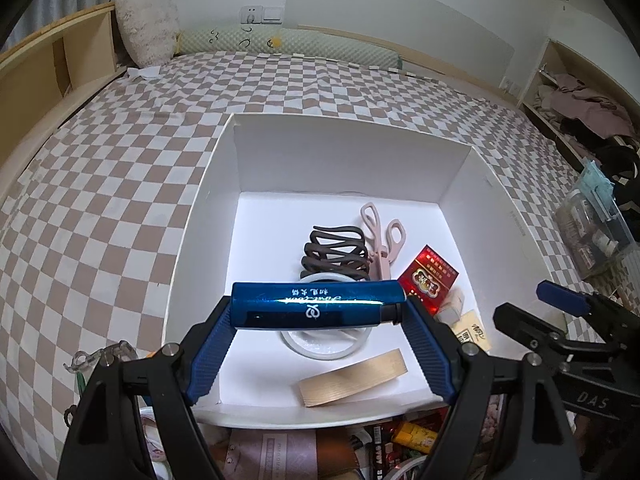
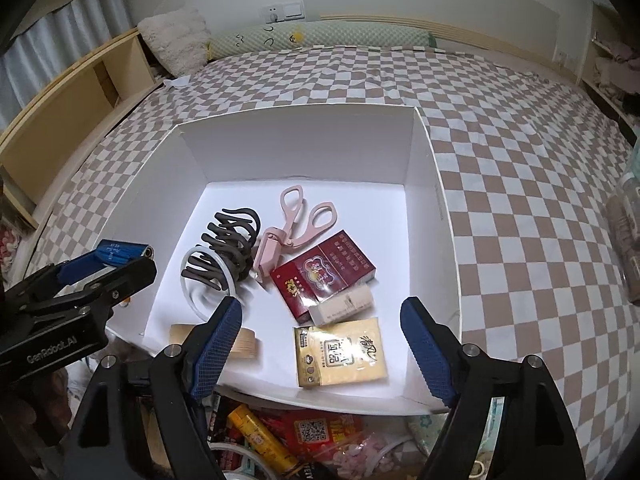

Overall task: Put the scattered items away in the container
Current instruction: 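Open the right gripper to drop the matchbox while the left gripper drops the blue tube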

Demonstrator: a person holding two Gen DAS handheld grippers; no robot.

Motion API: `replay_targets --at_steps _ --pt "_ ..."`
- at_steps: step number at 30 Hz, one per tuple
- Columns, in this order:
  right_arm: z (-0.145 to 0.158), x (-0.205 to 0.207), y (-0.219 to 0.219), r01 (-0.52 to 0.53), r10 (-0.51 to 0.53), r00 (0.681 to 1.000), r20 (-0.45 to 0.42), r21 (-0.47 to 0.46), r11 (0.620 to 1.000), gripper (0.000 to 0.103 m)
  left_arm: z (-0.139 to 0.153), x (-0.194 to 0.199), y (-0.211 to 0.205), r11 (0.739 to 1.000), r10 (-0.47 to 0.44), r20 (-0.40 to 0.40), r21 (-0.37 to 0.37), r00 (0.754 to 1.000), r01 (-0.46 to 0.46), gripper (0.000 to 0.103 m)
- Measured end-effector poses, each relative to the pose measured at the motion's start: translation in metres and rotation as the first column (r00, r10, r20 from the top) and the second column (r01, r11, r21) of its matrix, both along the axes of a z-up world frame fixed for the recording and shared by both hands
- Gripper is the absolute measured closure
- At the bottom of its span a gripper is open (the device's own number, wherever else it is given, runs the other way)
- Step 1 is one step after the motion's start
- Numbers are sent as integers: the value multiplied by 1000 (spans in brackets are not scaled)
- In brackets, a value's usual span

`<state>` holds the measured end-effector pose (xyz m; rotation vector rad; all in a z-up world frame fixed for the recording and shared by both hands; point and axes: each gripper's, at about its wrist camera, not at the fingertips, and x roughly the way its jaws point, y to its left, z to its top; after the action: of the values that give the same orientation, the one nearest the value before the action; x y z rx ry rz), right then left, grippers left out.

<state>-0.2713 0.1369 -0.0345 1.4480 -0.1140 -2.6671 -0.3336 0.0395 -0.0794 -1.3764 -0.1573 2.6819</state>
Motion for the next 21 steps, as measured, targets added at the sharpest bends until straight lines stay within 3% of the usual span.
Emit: replay_targets --at_steps 17,21 --pt "9 4 9 27 -28 999 -20 -44 999 21 -12 -2 2 1000 13 51 22 999 -14 20" --pt "9 4 10 25 -25 999 -19 -47 999 21 -11 0 1 1000 14 47 22 999 -15 7"
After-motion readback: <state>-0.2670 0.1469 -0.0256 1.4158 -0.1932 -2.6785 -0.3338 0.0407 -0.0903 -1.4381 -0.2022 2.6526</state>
